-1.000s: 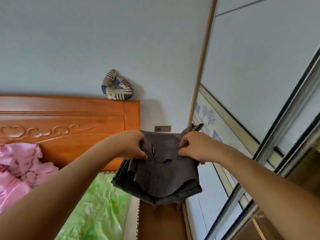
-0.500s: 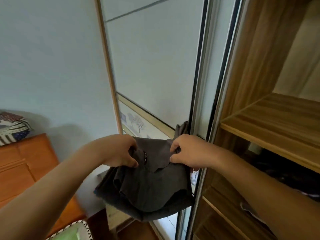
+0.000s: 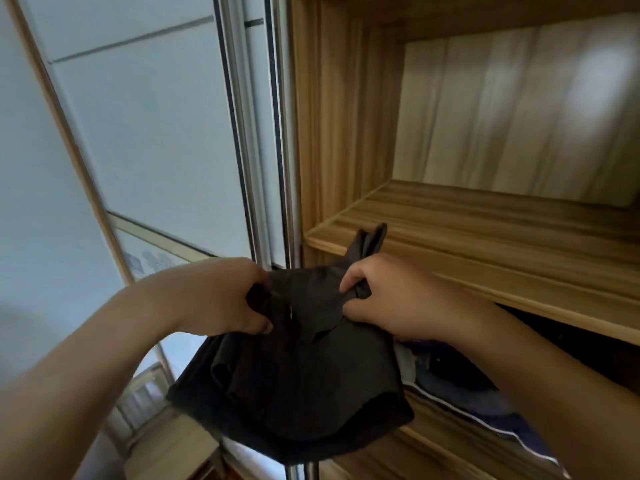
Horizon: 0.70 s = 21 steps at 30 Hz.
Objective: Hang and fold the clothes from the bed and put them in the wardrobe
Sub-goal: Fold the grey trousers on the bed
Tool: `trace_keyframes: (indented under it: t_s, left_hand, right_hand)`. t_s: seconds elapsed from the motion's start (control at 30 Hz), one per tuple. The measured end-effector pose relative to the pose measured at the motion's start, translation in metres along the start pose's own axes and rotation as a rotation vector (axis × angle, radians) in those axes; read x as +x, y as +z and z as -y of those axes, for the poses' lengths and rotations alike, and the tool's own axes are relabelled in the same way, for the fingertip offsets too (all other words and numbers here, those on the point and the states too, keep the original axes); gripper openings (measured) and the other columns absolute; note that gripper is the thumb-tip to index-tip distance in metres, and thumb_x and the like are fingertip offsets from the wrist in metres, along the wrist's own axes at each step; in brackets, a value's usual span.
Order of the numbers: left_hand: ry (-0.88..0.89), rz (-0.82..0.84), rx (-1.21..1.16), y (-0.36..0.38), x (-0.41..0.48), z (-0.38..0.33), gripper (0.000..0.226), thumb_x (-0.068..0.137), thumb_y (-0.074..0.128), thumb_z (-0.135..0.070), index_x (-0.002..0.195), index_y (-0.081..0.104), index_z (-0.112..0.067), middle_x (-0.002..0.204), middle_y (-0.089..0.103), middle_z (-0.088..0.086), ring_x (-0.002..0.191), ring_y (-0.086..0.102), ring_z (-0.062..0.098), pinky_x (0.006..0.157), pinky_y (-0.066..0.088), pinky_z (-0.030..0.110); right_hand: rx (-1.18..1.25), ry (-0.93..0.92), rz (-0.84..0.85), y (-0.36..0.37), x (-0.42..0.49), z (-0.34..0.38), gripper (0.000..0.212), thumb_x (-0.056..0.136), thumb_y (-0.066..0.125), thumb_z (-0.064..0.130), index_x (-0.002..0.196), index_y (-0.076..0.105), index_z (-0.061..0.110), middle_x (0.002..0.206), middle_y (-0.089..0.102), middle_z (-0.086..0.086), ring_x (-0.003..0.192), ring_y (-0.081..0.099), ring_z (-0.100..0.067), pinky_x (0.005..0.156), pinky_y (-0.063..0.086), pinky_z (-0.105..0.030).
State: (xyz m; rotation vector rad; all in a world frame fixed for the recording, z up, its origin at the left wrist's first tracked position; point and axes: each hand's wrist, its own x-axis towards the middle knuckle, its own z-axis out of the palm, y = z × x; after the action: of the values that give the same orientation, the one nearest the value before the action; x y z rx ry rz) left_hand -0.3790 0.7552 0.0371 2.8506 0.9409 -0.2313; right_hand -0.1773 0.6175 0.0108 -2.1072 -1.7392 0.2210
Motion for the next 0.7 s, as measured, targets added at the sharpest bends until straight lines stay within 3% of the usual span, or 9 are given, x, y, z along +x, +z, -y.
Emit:
trace_keyframes:
  t_s: [0.13, 0.23, 0.37, 0.5, 0.57, 0.63, 0.7]
  left_hand:
    - [0.12, -0.062, -0.036, -0.018, 0.012, -0.034, 0.033, 0.079, 0.073, -0.047, 0.11, 0.068, -0.039, 0.092, 0.072, -0.013, 0.084, 0.068, 0.003, 0.083, 0.057, 0.037]
    - [0.222, -0.105, -0.097, -0.037, 0.032, -0.056, 0.03, 0.08, 0.075, -0.046, 0.109, 0.068, -0.039, 0.09, 0.072, -0.013, 0.08, 0.068, 0.001, 0.081, 0.058, 0.037]
    - [0.35, -0.123, -0.185, -0.061, 0.075, -0.088, 0.028, 0.086, 0.076, -0.036, 0.113, 0.069, -0.033, 0.09, 0.074, -0.014, 0.08, 0.069, 0.0, 0.081, 0.059, 0.033]
    - [0.406, -0.16, -0.211, -0.069, 0.141, -0.116, 0.04, 0.087, 0.076, -0.034, 0.125, 0.066, -0.025, 0.107, 0.071, -0.008, 0.098, 0.067, 0.011, 0.093, 0.054, 0.038]
    - [0.399, -0.158, -0.256, -0.065, 0.174, -0.13, 0.05, 0.089, 0.074, -0.031, 0.136, 0.06, -0.02, 0.12, 0.066, -0.005, 0.11, 0.062, 0.015, 0.1, 0.049, 0.036]
    - [0.387, -0.156, -0.292, -0.054, 0.202, -0.143, 0.057, 0.093, 0.07, -0.029, 0.145, 0.05, -0.015, 0.132, 0.059, 0.0, 0.121, 0.056, 0.019, 0.105, 0.043, 0.03]
    - [0.361, -0.118, -0.268, -0.04, 0.22, -0.151, 0.06, 0.099, 0.062, -0.032, 0.153, 0.04, -0.014, 0.148, 0.048, 0.006, 0.133, 0.048, 0.023, 0.105, 0.037, 0.024]
  right_hand:
    - [-0.011, 0.067, -0.096, -0.041, -0.034, -0.022, 0.01, 0.085, 0.072, 0.037, 0.093, 0.069, 0.035, 0.083, 0.064, 0.014, 0.067, 0.059, 0.002, 0.051, 0.041, -0.018]
    - [0.005, 0.144, -0.175, -0.075, -0.05, -0.039, 0.01, 0.084, 0.074, 0.037, 0.091, 0.067, 0.037, 0.083, 0.064, 0.014, 0.07, 0.064, -0.003, 0.055, 0.048, -0.025]
    - [0.0, 0.259, -0.278, -0.109, -0.055, -0.074, 0.009, 0.084, 0.078, 0.031, 0.087, 0.07, 0.034, 0.086, 0.065, 0.017, 0.08, 0.062, -0.002, 0.061, 0.046, -0.023]
    - [0.143, 0.408, -0.327, -0.121, -0.04, -0.13, 0.01, 0.09, 0.073, 0.023, 0.095, 0.066, 0.027, 0.099, 0.068, 0.004, 0.086, 0.062, -0.007, 0.063, 0.048, -0.025]
    - [0.139, 0.479, -0.369, -0.119, -0.026, -0.161, 0.013, 0.093, 0.07, 0.019, 0.104, 0.064, 0.024, 0.111, 0.066, -0.002, 0.093, 0.061, -0.011, 0.07, 0.047, -0.026]
    - [0.126, 0.563, -0.403, -0.114, -0.016, -0.187, 0.024, 0.096, 0.065, 0.016, 0.12, 0.065, 0.018, 0.126, 0.064, -0.008, 0.11, 0.059, -0.02, 0.087, 0.048, -0.03]
    - [0.027, 0.652, -0.329, -0.106, -0.014, -0.201, 0.034, 0.1, 0.06, 0.023, 0.133, 0.061, 0.018, 0.14, 0.056, -0.011, 0.128, 0.051, -0.027, 0.104, 0.043, -0.034]
